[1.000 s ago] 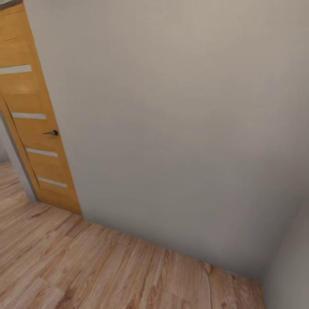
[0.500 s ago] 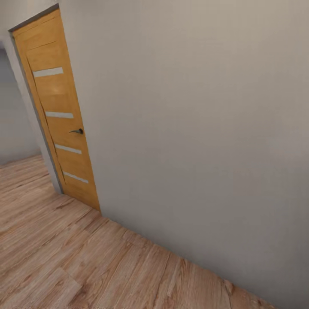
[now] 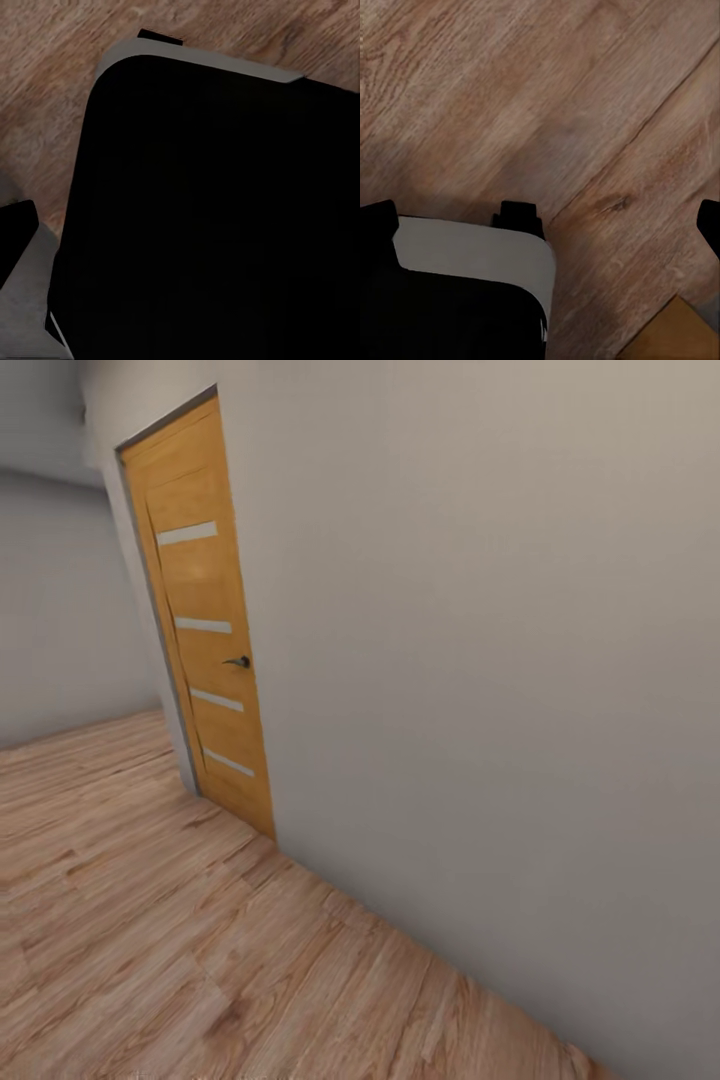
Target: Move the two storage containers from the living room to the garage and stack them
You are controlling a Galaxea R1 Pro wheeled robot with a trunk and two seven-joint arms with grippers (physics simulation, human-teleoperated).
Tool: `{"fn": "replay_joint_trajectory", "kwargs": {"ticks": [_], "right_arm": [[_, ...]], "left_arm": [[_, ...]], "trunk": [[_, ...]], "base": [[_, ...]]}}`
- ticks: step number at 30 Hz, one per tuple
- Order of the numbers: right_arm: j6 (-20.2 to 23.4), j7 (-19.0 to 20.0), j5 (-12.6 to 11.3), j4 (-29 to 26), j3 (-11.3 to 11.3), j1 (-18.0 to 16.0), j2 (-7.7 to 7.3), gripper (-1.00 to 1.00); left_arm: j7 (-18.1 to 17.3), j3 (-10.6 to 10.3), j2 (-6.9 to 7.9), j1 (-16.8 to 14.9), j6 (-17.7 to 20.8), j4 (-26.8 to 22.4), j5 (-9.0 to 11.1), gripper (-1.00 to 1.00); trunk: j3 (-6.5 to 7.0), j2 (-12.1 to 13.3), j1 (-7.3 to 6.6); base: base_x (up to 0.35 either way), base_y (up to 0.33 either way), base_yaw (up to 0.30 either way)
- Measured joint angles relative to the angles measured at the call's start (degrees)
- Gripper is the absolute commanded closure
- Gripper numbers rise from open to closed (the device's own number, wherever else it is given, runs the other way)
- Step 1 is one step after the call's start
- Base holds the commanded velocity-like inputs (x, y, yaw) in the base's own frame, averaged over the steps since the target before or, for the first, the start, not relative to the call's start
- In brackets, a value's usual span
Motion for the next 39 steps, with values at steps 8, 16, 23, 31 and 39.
{"fn": "replay_joint_trajectory", "kwargs": {"ticks": [8, 16, 23, 31, 39], "right_arm": [[0.3, -0.1, 0.3, 0.0, 0.1, 0.3, -0.03, -1.0], [0.5, 0.0, 0.3, 0.0, 0.1, 0.6, 0.16, -1.0], [0.3, 0.0, 0.2, 0.0, 0.1, 0.7, -0.05, -1.0], [0.1, -0.1, 0.2, 0.0, 0.1, 0.7, -0.13, -1.0], [0.1, -0.1, 0.1, 0.0, 0.0, 0.7, -0.15, -1.0]], "left_arm": [[0.0, 0.0, 0.16, 0.0, -0.1, -0.1, 4.0, -1.0], [0.1, -0.1, 1.09, 0.0, 0.0, -3.1, 6.6, -1.0], [0.0, -0.1, 1.66, 0.0, 0.0, -6.2, 6.9, -1.0], [0.0, -0.1, 1.56, 0.0, 0.0, -6.3, 6.9, -1.0], [0.0, -0.1, 1.38, 0.0, 0.0, -6.3, 7.0, -1.0]], "trunk": [[0.0, 0.0, 0.0], [0.01, 0.0, 0.0], [0.0, 0.0, 0.0], [0.0, 0.0, 0.0], [0.0, 0.0, -0.02]], "base": [[0.0, 0.0, 0.3], [0.0, 0.0, 0.3], [0.0, 0.0, 0.3], [0.0, 0.0, 0.3], [0.06, 0.0, 0.3]]}}
